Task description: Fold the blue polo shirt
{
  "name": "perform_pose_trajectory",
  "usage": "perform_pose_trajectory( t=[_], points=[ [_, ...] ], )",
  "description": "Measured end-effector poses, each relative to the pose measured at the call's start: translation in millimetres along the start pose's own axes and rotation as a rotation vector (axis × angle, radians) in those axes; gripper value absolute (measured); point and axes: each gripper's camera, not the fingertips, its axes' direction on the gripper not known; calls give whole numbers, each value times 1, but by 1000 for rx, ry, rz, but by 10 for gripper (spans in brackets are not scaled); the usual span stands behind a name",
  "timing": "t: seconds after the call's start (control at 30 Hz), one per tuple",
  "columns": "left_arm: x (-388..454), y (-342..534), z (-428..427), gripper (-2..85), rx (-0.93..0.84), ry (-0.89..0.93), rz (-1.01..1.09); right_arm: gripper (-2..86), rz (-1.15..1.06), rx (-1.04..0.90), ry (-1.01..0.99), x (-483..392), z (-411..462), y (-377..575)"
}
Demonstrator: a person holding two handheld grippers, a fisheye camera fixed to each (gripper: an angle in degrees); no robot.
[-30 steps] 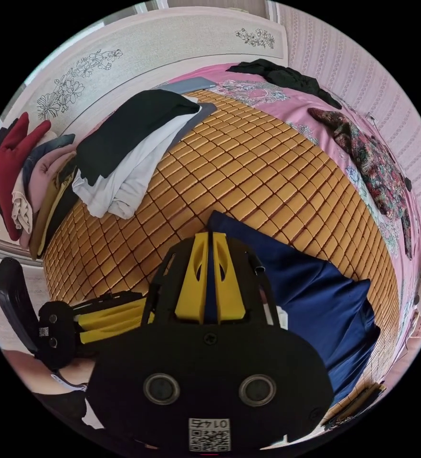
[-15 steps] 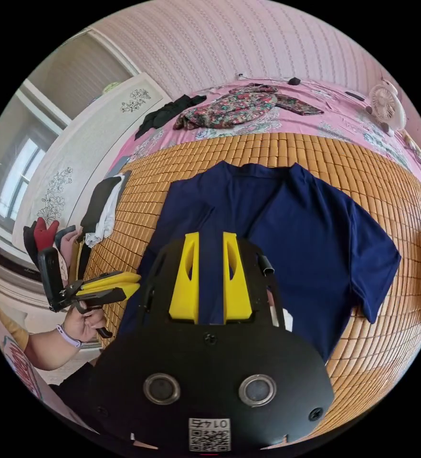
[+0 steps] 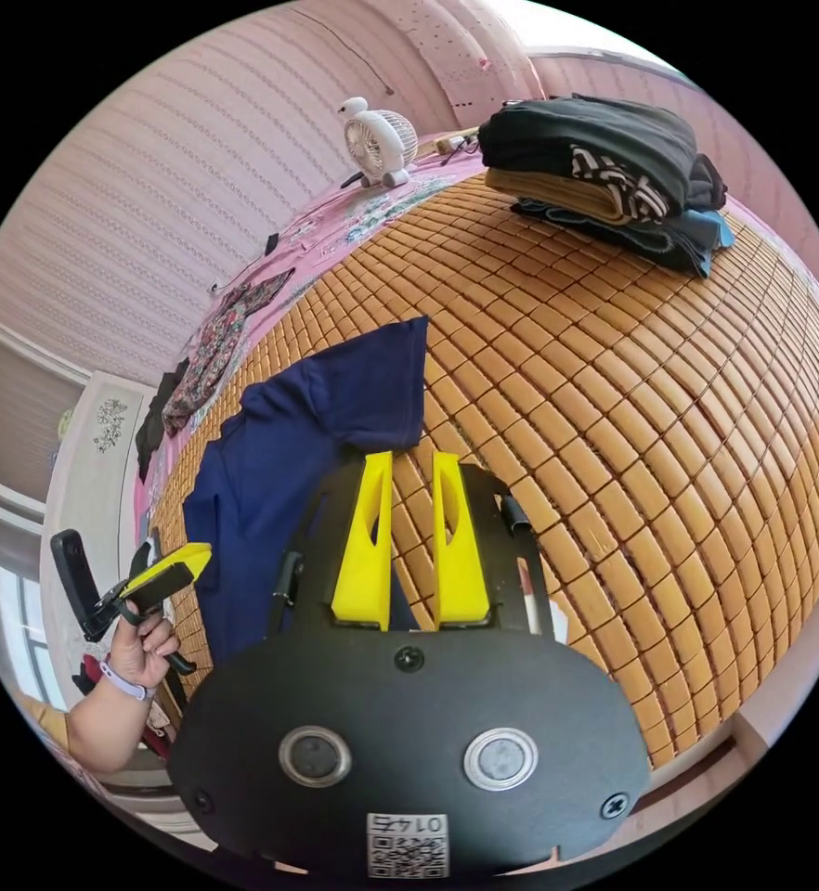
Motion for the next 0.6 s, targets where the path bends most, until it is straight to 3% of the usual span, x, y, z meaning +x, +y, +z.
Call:
perform_pose_trajectory(
  t=[0.3,0.6],
  points=[
    [62,-159,116,61,-91,-94,202,64,1,-18,-18,25,21,-9],
    [92,-208,205,70,-222,-232,241,11,0,18,-22,42,11,-1]
  ],
)
